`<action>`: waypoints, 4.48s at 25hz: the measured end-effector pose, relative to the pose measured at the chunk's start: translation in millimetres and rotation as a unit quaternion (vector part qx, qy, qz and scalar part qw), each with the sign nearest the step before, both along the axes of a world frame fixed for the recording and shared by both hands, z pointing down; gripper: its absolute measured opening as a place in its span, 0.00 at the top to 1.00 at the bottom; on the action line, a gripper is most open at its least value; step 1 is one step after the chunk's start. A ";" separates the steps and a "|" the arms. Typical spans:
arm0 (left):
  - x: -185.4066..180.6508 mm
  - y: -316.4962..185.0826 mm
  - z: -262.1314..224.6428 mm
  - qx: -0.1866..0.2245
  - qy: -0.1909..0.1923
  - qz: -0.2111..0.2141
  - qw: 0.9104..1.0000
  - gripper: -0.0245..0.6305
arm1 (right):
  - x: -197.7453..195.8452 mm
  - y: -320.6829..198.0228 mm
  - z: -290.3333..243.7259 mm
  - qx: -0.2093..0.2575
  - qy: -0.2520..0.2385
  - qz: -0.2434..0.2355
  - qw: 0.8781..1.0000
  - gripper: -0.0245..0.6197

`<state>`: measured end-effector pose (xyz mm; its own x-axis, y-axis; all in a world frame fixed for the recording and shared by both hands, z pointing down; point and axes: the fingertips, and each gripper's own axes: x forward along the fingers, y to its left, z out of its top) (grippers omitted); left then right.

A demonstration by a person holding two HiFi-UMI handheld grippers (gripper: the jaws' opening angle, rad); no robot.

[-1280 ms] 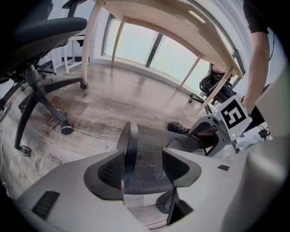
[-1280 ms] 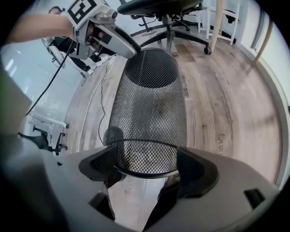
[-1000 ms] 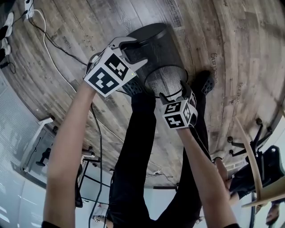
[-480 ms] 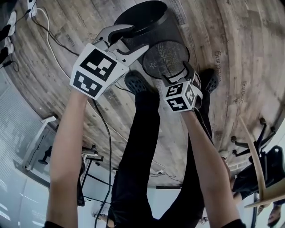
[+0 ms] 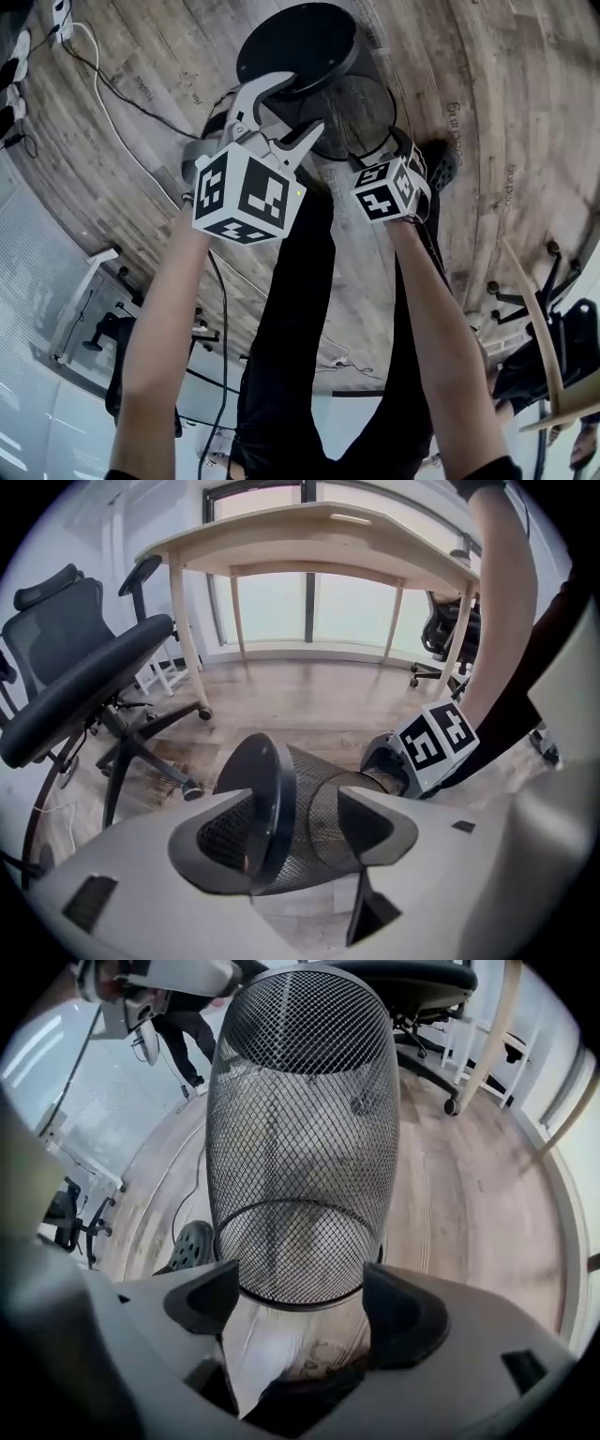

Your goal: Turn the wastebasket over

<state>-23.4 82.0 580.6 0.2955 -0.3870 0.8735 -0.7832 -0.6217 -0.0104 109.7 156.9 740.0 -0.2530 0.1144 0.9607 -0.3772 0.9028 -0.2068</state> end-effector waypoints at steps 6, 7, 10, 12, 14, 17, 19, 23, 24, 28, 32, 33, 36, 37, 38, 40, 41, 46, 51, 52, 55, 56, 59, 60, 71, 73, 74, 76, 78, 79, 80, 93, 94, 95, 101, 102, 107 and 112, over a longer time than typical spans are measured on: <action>-0.8 10.1 11.2 -0.023 0.006 0.005 1.000 0.47 | 16.8 -3.0 8.9 0.012 0.020 -0.002 1.000 0.31; 1.4 12.4 12.1 -0.029 0.009 0.008 1.000 0.47 | 19.0 -3.8 9.4 0.015 0.023 -0.002 1.000 0.31; 10.4 18.5 15.0 -0.038 0.018 0.011 0.999 0.47 | 25.9 -6.0 10.3 0.024 0.031 -0.001 0.999 0.31; 15.6 17.8 15.1 -0.033 0.021 0.007 0.999 0.48 | 28.0 -11.3 6.3 0.029 0.024 0.007 0.999 0.31; 20.1 17.1 14.8 -0.027 0.021 0.008 0.999 0.48 | 28.6 -18.7 -3.6 0.034 0.010 0.022 0.999 0.31; 26.8 18.5 15.1 -0.022 0.018 0.011 1.000 0.48 | 30.0 -31.7 -24.2 0.042 -0.010 0.043 0.998 0.31; 31.4 19.2 16.0 -0.020 0.015 0.012 1.000 0.48 | 31.4 -47.4 -41.9 0.057 -0.026 0.059 0.996 0.31; 40.7 19.6 17.6 -0.010 0.015 0.013 1.000 0.48 | 30.9 -102.3 -88.0 0.097 -0.072 0.126 0.985 0.31; 43.0 20.5 18.1 -0.007 0.013 0.014 1.000 0.48 | 29.4 -116.1 -98.3 0.101 -0.086 0.145 0.980 0.31; 52.8 28.0 19.6 -0.004 0.002 0.023 1.000 0.49 | -2.5 -147.0 -135.0 0.039 -0.185 0.210 0.959 0.31; 67.8 38.0 19.4 0.002 0.004 0.027 1.000 0.51 | -50.4 -155.1 -164.0 -0.074 -0.292 0.269 0.915 0.31; 70.9 40.7 19.2 0.003 0.005 0.028 1.000 0.51 | -58.4 -154.3 -162.9 -0.081 -0.292 0.263 0.916 0.31; 78.9 50.3 18.7 0.007 0.006 0.032 0.999 0.52 | -74.9 -139.9 -145.5 -0.090 -0.261 0.219 0.936 0.31; 81.4 53.6 18.5 0.008 0.007 0.033 0.999 0.52 | -78.4 -132.8 -139.0 -0.098 -0.251 0.209 0.940 0.31; 83.9 56.8 18.4 0.009 0.008 0.036 0.999 0.52 | -80.8 -125.4 -132.8 -0.107 -0.241 0.201 0.943 0.31; 89.4 61.9 18.8 0.012 0.012 0.042 0.999 0.53 | -82.1 -111.9 -121.6 -0.121 -0.223 0.189 0.949 0.31; 92.3 64.1 19.2 0.013 0.015 0.044 0.999 0.53 | -81.3 -105.6 -116.6 -0.125 -0.215 0.184 0.951 0.31; 102.7 70.0 18.7 0.020 0.031 0.053 0.998 0.54 | -72.0 -91.5 -103.2 -0.092 -0.184 0.164 0.965 0.33; 108.7 70.5 18.8 0.029 0.032 0.065 0.997 0.54 | -66.3 -94.9 -101.6 -0.078 -0.176 0.193 0.962 0.38; 110.6 71.4 19.3 0.030 0.031 0.067 0.997 0.54 | -64.4 -95.1 -101.3 -0.077 -0.175 0.201 0.961 0.39; 117.0 76.4 20.4 0.036 0.038 0.076 0.996 0.55 | -58.6 -95.0 -100.8 -0.077 -0.175 0.221 0.956 0.42; 119.0 78.3 20.5 0.039 0.042 0.078 0.995 0.54 | -57.1 -94.5 -100.9 -0.077 -0.177 0.224 0.955 0.43; 122.2 80.7 22.0 0.042 0.044 0.080 0.995 0.54 | -54.7 -93.5 -101.0 -0.075 -0.184 0.223 0.954 0.44; 122.7 81.1 23.6 0.040 0.042 0.081 0.995 0.55 | -54.3 -93.8 -100.5 -0.076 -0.186 0.223 0.954 0.45; 113.4 86.7 49.9 -0.012 0.038 0.066 0.997 0.57 | -59.3 -96.1 -92.6 -0.066 -0.179 0.202 0.961 0.67; 113.3 88.3 49.6 -0.016 0.037 0.066 0.997 0.57 | -59.7 -94.7 -92.9 -0.066 -0.174 0.196 0.963 0.67; 113.4 88.4 49.6 -0.019 0.037 0.065 0.997 0.57 | -59.9 -94.7 -92.9 -0.066 -0.171 0.195 0.964 0.67; 114.1 87.8 49.1 -0.029 0.042 0.063 0.997 0.57 | -59.3 -95.8 -93.3 -0.060 -0.161 0.194 0.966 0.67; 114.6 87.4 46.9 -0.039 0.051 0.062 0.996 0.57 | -57.8 -97.9 -95.5 -0.043 -0.150 0.185 0.970 0.71; 114.5 87.4 44.9 -0.041 0.053 0.064 0.996 0.57 | -56.8 -99.1 -97.5 -0.035 -0.146 0.180 0.972 0.74; 114.5 87.9 42.0 -0.043 0.054 0.067 0.995 0.57 | -55.5 -100.1 -100.6 -0.031 -0.143 0.176 0.973 0.75; 101.0 56.3 -83.9 -0.031 0.084 -0.023 0.996 0.58 | -46.2 -127.4 -233.6 -0.008 -0.191 0.147 0.970 0.78; 98.9 51.3 -98.1 -0.029 0.091 -0.044 0.994 0.58 | -46.3 -128.5 -248.5 -0.008 -0.198 0.146 0.969 0.78; 95.3 45.5 -112.2 -0.026 0.096 -0.065 0.993 0.59 | -47.6 -130.4 -263.5 -0.007 -0.204 0.143 0.968 0.78; 78.5 19.2 -191.4 -0.004 0.093 -0.144 0.985 0.62 | -45.4 -139.6 -344.8 -0.004 -0.241 0.118 0.963 0.80; 76.4 15.3 -206.7 0.004 0.090 -0.150 0.985 0.63 | -42.5 -140.4 -358.3 0.000 -0.245 0.110 0.963 0.81; 61.9 -0.4 -288.8 0.045 0.084 -0.192 0.977 0.67 | -33.5 -148.5 -435.4 0.022 -0.264 0.072 0.962 0.83; 50.9 -12.3 -359.1 0.077 0.101 -0.225 0.966 0.74 | -32.8 -167.1 -508.3 0.056 -0.277 0.043 0.958 0.84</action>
<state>27.5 69.7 221.5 0.2261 -0.6370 0.7369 -0.9694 -0.2214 0.1060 77.0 -10.2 231.6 -0.7312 -0.0246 0.6817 -0.3109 0.9016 -0.3009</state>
